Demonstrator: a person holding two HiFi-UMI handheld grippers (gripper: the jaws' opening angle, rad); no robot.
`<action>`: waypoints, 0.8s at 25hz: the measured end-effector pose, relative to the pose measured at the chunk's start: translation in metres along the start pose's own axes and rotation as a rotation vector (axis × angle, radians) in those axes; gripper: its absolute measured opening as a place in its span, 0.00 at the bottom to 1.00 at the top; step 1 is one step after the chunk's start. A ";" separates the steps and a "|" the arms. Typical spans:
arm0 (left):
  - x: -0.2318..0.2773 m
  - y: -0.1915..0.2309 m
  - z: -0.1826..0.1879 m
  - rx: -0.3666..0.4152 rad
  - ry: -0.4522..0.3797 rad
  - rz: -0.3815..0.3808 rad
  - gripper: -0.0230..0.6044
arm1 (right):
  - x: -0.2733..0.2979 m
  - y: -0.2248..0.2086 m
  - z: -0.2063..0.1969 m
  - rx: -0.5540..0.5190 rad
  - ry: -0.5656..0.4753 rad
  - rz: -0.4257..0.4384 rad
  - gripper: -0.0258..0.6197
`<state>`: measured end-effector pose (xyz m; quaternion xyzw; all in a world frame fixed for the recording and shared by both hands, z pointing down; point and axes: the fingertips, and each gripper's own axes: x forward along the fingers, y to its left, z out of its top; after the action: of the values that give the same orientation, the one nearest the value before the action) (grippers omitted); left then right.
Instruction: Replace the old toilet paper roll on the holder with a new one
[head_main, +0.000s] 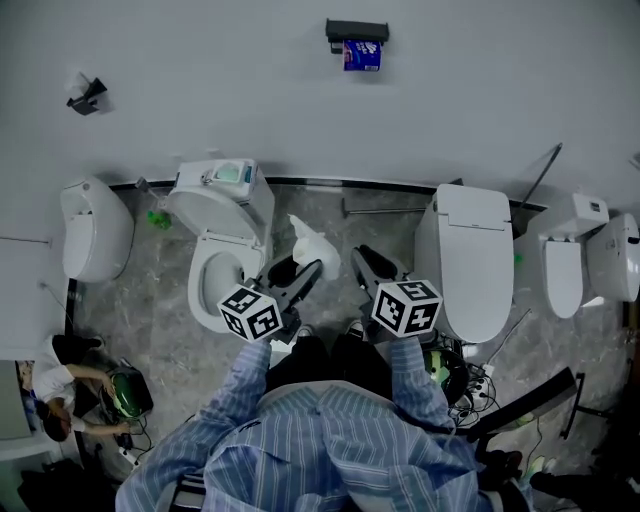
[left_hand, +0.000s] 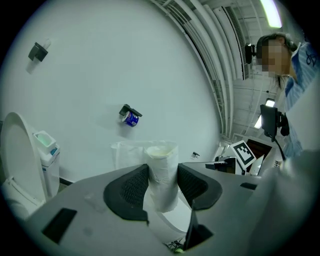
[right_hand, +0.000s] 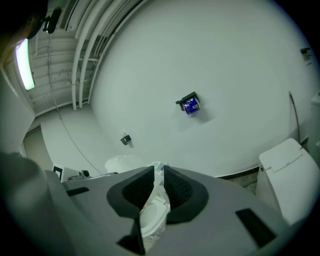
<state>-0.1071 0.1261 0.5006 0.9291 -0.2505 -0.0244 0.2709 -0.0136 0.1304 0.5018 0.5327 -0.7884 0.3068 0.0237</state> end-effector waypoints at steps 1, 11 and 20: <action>-0.005 0.001 0.002 0.006 0.002 -0.007 0.33 | 0.000 0.005 -0.001 0.000 -0.005 -0.008 0.14; -0.039 0.018 0.016 0.015 0.003 -0.037 0.33 | 0.012 0.037 -0.010 0.029 -0.014 -0.037 0.14; -0.055 0.029 0.022 0.008 0.003 -0.049 0.33 | 0.026 0.051 -0.014 0.024 -0.003 -0.047 0.14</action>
<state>-0.1725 0.1205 0.4921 0.9362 -0.2271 -0.0286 0.2667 -0.0726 0.1282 0.4988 0.5520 -0.7718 0.3148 0.0232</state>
